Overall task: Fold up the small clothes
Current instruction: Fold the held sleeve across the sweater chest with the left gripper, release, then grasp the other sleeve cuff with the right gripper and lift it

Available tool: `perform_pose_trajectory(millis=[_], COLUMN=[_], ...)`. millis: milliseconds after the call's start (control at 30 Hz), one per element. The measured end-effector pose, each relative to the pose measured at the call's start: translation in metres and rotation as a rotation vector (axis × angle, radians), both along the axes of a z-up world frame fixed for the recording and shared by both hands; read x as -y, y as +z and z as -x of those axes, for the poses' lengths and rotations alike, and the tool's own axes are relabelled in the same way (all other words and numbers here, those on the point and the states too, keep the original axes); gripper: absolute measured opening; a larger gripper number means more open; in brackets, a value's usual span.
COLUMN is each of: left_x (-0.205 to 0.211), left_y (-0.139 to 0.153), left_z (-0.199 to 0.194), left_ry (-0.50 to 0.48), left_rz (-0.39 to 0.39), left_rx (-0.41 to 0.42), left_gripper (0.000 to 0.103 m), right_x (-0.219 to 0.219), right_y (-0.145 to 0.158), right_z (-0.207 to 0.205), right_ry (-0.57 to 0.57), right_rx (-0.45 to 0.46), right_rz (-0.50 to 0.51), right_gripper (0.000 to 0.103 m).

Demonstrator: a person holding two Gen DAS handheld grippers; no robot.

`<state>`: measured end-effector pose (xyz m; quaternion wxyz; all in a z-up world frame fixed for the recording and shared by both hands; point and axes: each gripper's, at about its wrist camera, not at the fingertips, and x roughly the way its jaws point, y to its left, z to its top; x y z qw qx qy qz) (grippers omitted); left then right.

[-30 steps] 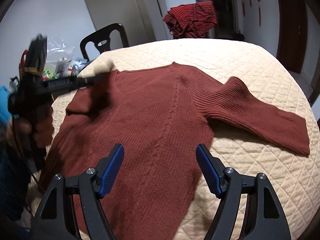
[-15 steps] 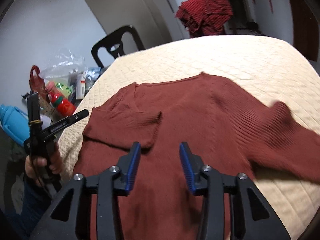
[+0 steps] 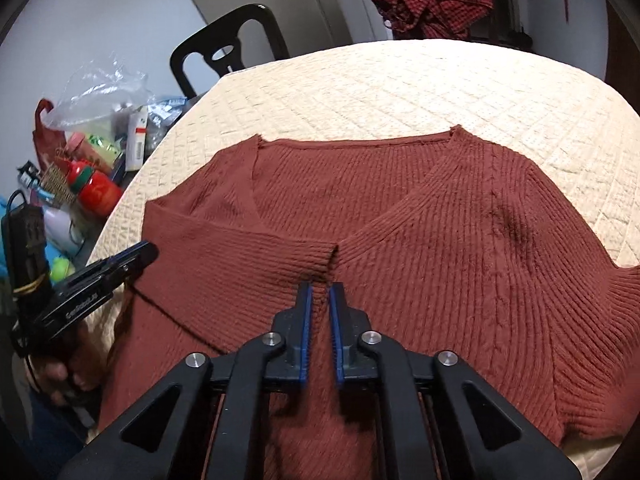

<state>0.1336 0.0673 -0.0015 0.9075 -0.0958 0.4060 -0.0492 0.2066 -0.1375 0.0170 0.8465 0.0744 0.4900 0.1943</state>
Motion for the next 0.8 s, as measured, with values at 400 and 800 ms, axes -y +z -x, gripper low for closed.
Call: perform_pose_trajectory(millis=[400, 800], left_x=[0.022, 0.055], left_y=[0.009, 0.026], left_z=[0.021, 0.072], left_ry=[-0.043, -0.087], left_rz=[-0.036, -0.019], left_rx=[-0.032, 0.004], left_gripper=[0.026, 0.050], right_x=[0.023, 0.134], right_y=[0.001, 0.005], right_z=[0.036, 0.114], right_ry=[-0.001, -0.264], right_rx=[0.001, 0.035], right_rz=[-0.027, -0.130], right_gripper=[0.007, 0.032])
